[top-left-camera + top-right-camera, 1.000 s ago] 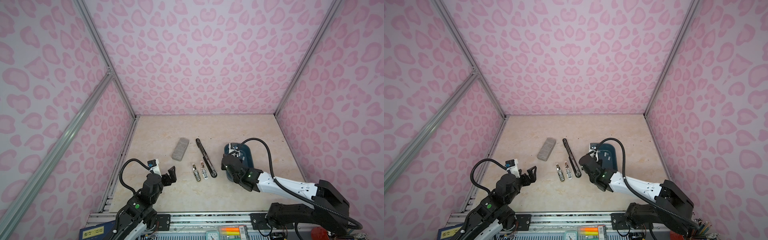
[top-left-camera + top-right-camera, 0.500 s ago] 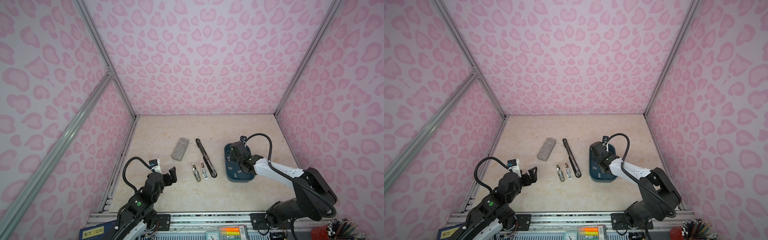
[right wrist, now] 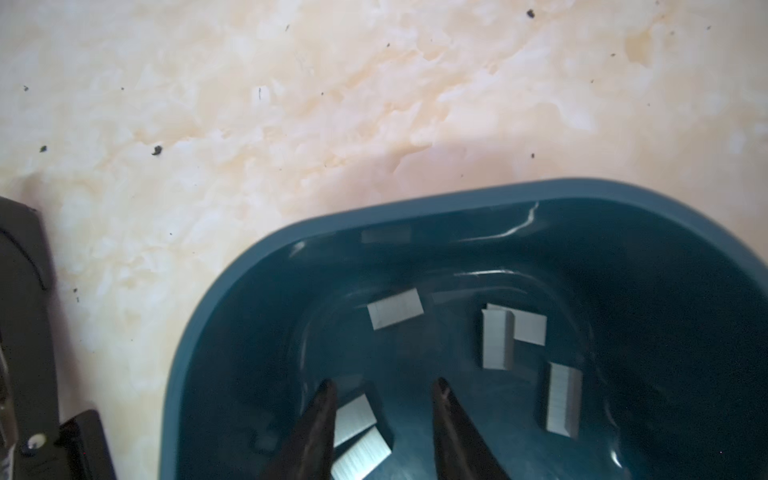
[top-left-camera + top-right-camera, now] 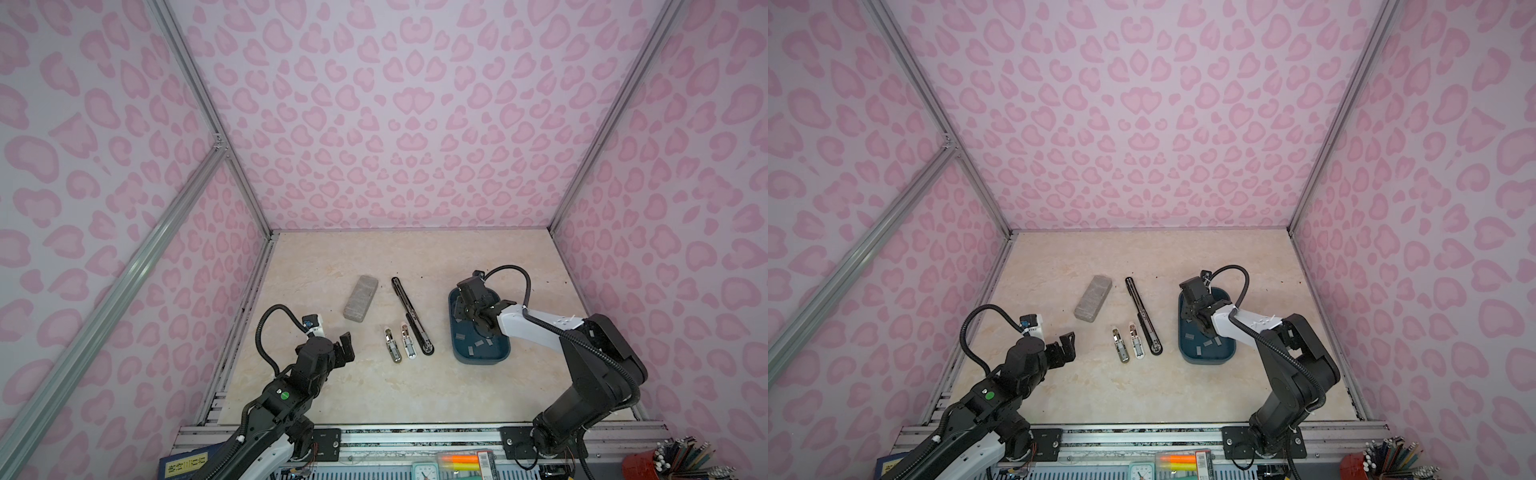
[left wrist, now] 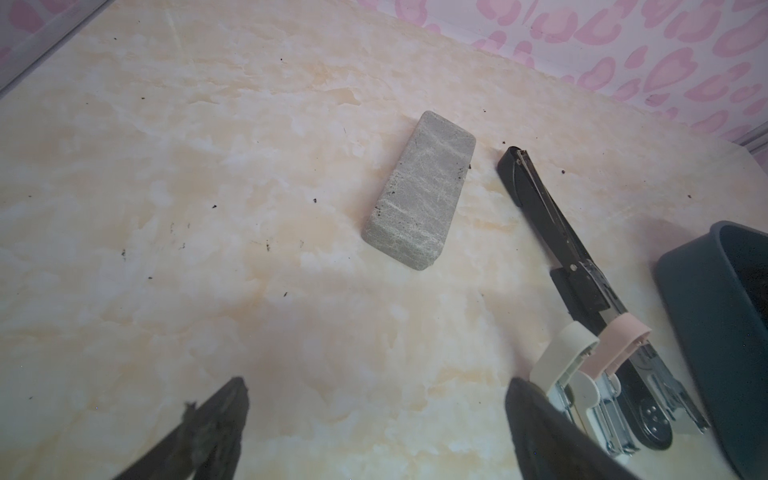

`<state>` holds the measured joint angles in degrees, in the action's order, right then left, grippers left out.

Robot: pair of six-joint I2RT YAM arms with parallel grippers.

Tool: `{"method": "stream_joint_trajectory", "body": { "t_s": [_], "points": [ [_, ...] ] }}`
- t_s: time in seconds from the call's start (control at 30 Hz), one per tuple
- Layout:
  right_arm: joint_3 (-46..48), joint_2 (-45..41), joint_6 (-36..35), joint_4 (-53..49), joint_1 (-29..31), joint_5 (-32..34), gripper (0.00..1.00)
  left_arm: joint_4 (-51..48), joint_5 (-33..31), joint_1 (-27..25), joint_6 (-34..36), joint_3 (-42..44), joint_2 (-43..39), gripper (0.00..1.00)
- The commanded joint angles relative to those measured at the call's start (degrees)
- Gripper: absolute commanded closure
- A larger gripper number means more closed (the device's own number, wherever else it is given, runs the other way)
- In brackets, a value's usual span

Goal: Load the staples into the stapler
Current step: 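Move the open right gripper back over the teal tray and lower, then lower the right gripper into the teal tray and close on a staple strip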

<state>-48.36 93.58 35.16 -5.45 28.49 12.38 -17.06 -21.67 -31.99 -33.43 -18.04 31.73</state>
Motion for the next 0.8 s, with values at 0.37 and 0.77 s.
{"method": "stream_joint_trajectory", "body": {
  "t_s": [0.37, 0.77],
  "points": [
    [2.7, 2.6, 0.7, -0.2, 2.4, -1.9, 0.55, 1.0, -1.6, 0.0, -0.7, 0.1, -2.2, 0.02],
    [2.6, 3.1, 1.1, -3.4, 4.0, 1.6, 0.56, 1.2, -1.4, 0.0, -0.7, -0.3, -1.0, 0.02]
  ]
}}
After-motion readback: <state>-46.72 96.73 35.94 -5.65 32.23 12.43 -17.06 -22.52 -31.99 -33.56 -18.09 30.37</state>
